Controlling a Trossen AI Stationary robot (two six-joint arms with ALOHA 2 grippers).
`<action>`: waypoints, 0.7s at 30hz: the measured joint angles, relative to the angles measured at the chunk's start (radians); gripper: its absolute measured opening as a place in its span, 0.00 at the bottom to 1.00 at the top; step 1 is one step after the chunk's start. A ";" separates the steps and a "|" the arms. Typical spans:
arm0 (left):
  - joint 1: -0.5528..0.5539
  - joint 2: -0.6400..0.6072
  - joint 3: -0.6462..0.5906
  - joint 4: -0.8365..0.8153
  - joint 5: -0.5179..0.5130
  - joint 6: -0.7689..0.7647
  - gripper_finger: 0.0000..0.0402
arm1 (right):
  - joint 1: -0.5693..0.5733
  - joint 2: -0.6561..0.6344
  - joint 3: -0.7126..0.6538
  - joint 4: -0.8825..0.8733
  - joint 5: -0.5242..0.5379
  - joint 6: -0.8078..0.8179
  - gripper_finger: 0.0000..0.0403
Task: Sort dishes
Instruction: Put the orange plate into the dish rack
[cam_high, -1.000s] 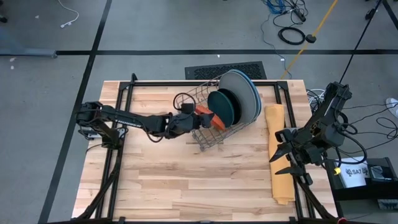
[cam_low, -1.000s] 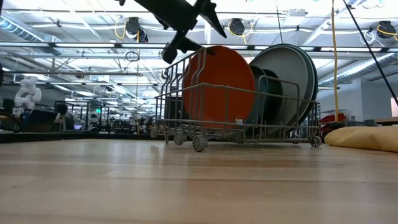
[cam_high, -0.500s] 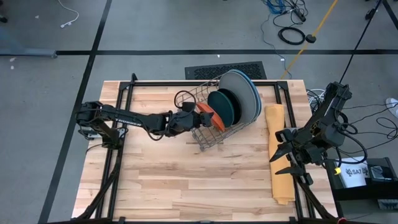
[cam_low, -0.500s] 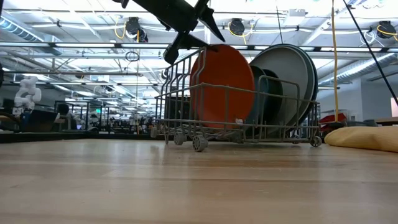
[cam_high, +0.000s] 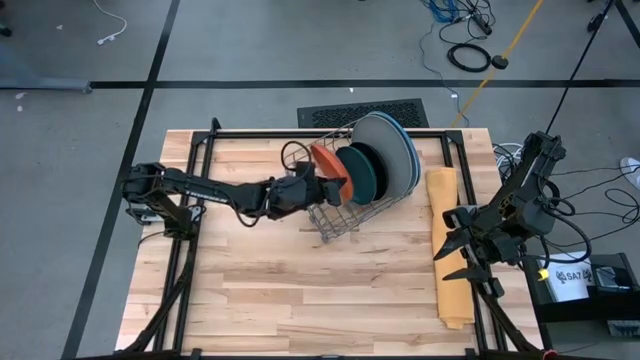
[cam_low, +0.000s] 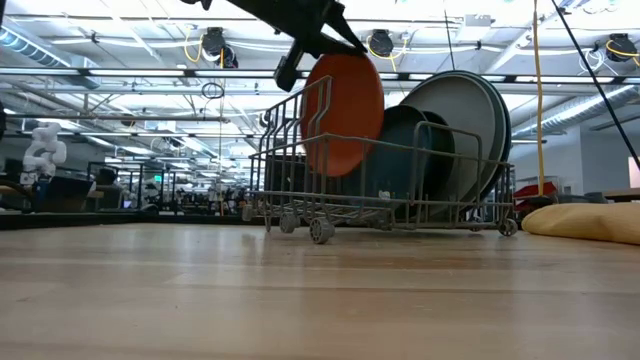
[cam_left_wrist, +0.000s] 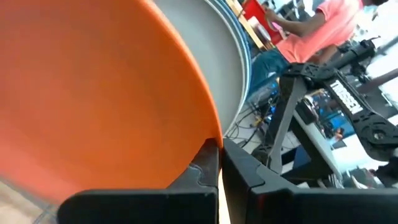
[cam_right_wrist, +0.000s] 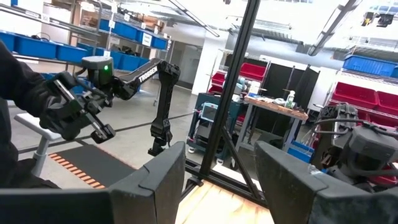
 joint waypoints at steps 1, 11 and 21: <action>0.003 0.000 0.000 0.001 0.009 0.005 0.01 | 0.000 0.000 0.000 0.000 0.000 0.000 0.46; 0.003 0.000 -0.024 0.108 0.053 0.058 0.01 | 0.000 0.000 0.000 0.000 0.000 0.000 0.46; 0.003 -0.004 -0.093 0.180 0.063 0.030 0.00 | 0.000 0.000 0.000 0.002 0.000 0.000 0.46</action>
